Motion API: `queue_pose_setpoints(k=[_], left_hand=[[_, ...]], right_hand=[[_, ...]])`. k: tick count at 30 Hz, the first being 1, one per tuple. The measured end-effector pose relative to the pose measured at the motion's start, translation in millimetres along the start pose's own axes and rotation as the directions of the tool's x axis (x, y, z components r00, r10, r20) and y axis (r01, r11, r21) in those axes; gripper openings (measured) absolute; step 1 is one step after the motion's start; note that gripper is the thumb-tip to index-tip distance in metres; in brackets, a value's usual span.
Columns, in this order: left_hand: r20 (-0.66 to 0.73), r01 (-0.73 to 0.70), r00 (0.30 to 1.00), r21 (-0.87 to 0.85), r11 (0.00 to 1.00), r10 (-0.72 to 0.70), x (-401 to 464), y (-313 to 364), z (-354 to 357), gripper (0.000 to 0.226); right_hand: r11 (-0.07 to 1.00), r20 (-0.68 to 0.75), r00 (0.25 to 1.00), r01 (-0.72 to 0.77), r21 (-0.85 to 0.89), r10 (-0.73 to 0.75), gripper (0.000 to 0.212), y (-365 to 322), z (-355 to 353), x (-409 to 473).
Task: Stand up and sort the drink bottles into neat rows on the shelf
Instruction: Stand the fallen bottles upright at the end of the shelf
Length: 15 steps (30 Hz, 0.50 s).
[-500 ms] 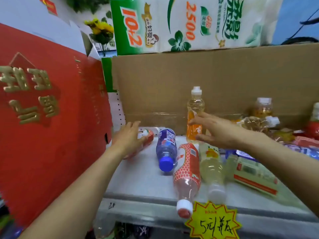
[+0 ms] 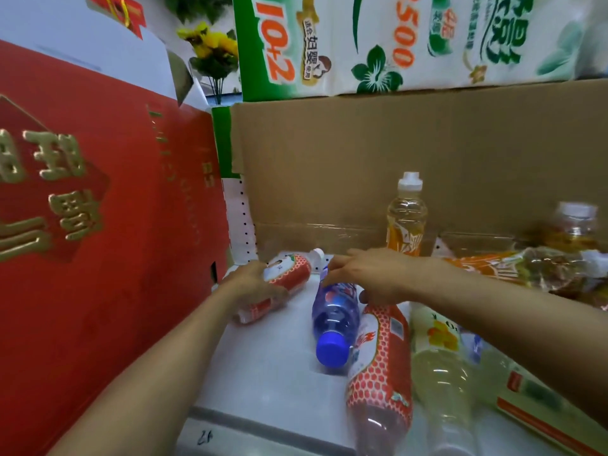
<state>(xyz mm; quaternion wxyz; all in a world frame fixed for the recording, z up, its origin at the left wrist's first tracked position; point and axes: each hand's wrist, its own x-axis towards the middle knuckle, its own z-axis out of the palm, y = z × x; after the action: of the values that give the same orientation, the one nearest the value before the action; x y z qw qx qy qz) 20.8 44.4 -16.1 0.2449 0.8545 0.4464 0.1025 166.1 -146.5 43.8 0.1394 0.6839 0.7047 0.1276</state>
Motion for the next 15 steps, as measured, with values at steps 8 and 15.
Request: queue_pose_setpoints(k=[8, 15], left_hand=[[-0.144, -0.091, 0.989, -0.687, 0.721, -0.012, 7.3, 13.9, 15.6, 0.069], [-0.189, -0.143, 0.982, -0.741, 0.656, 0.0, 21.6, 23.9, 19.1, 0.092]], right_hand=[[0.975, 0.086, 0.977, 0.204, -0.084, -0.197, 0.072, -0.8, -5.9, 21.4], [0.948, 0.208, 0.925, 0.307, 0.084, -0.318, 0.087, -19.3, -8.9, 31.6]])
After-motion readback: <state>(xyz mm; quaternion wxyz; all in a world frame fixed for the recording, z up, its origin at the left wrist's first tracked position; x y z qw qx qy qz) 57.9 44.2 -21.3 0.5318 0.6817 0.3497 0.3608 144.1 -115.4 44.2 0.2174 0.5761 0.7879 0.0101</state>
